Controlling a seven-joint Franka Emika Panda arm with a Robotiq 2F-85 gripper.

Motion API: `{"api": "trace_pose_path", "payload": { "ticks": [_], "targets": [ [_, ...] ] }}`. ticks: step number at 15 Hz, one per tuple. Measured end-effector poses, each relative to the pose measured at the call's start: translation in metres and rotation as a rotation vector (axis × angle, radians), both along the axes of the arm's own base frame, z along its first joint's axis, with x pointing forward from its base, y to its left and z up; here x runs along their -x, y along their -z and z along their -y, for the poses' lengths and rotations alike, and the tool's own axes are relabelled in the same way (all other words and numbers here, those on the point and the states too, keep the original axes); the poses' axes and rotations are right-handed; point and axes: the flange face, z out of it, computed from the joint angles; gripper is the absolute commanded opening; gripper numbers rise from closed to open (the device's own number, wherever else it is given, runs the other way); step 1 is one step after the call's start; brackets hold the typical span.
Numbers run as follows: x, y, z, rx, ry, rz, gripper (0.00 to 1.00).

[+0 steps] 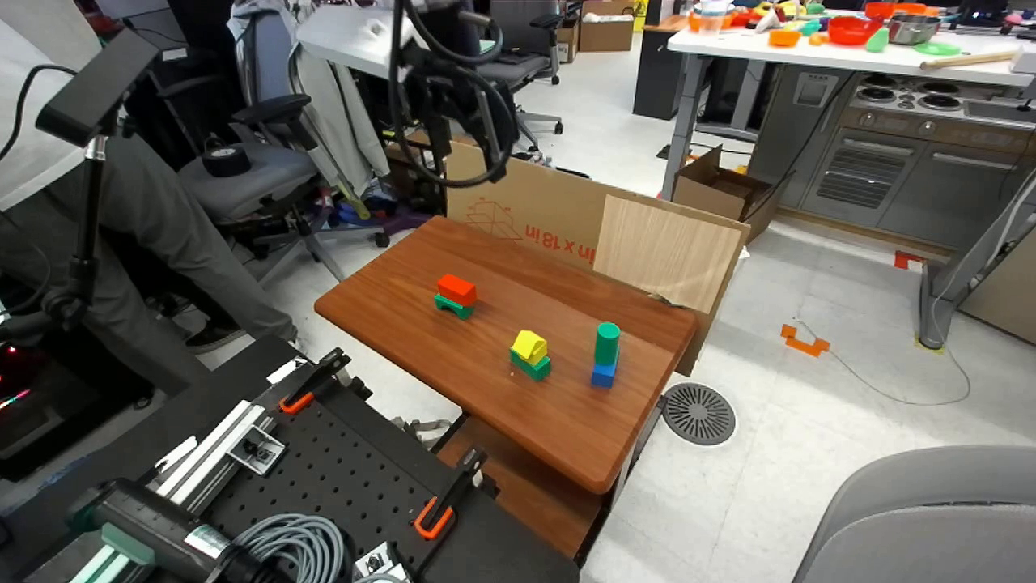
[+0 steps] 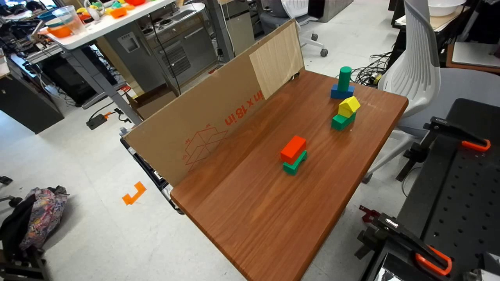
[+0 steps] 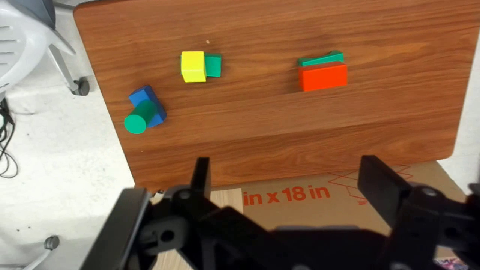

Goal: Remove the green cylindrical block from the top of the blue block

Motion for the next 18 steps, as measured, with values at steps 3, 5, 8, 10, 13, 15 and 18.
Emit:
{"api": "trace_pose_path", "payload": {
  "ticks": [3,5,8,10,13,15,18],
  "targets": [
    [-0.01,0.034,0.03,0.005,0.025,-0.049,1.0],
    [-0.014,0.049,0.05,0.014,0.044,-0.076,1.0],
    [-0.017,0.058,0.076,0.031,0.062,-0.092,1.0],
    [-0.018,0.06,0.09,0.039,0.068,-0.095,1.0],
    [-0.021,0.062,0.106,0.043,0.06,-0.097,1.0],
    [-0.025,0.067,0.117,0.05,0.061,-0.095,1.0],
    [-0.034,0.082,0.137,0.077,0.043,-0.091,1.0]
  ]
}}
